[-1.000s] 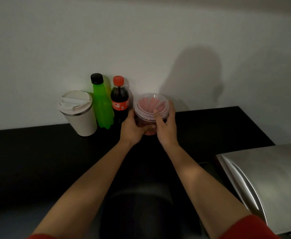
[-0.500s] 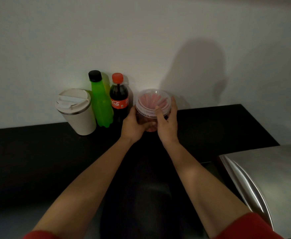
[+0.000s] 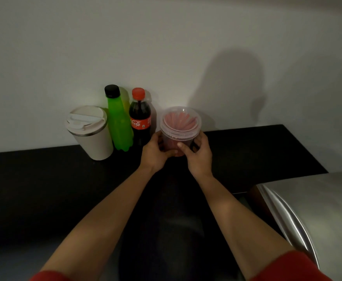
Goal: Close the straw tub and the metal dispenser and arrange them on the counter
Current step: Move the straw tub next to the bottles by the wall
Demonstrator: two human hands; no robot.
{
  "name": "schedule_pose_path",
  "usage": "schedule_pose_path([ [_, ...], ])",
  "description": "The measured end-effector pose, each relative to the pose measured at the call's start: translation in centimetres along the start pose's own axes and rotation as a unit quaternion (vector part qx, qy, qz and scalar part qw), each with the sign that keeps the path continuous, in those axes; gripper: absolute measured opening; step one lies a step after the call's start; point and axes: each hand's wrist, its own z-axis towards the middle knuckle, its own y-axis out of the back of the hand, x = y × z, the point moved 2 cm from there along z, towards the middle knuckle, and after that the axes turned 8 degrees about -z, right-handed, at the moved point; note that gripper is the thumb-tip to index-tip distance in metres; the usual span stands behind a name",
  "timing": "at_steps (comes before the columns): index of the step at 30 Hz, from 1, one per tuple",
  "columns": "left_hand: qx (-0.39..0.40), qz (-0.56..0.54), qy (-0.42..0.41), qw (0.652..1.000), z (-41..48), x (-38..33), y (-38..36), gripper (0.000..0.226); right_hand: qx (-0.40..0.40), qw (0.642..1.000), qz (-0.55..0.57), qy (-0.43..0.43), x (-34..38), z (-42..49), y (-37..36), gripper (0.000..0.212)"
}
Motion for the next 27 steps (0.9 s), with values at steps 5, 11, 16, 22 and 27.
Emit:
schedule_pose_path([
  [5,-0.007,0.004,-0.007,1.0,0.16,0.14,-0.21,0.077,0.01,1.0,0.014,-0.006,-0.01,0.13,-0.03,0.061],
  [11,-0.013,0.014,-0.014,1.0,0.28,0.62,-0.68,0.077,0.011,1.0,0.012,-0.002,-0.16,0.17,0.0,0.058],
  [16,-0.01,0.004,-0.009,1.0,0.3,0.86,-0.57,0.078,0.014,1.0,0.009,0.0,-0.65,-0.05,-0.22,0.056],
  [22,-0.007,0.004,-0.011,1.0,0.04,0.78,-0.43,0.078,0.012,1.0,0.01,0.004,-0.8,-0.11,-0.32,0.057],
  [27,-0.013,-0.008,-0.013,1.0,-0.19,0.56,-0.6,0.079,0.013,1.0,0.005,0.006,-0.88,-0.26,-0.37,0.058],
])
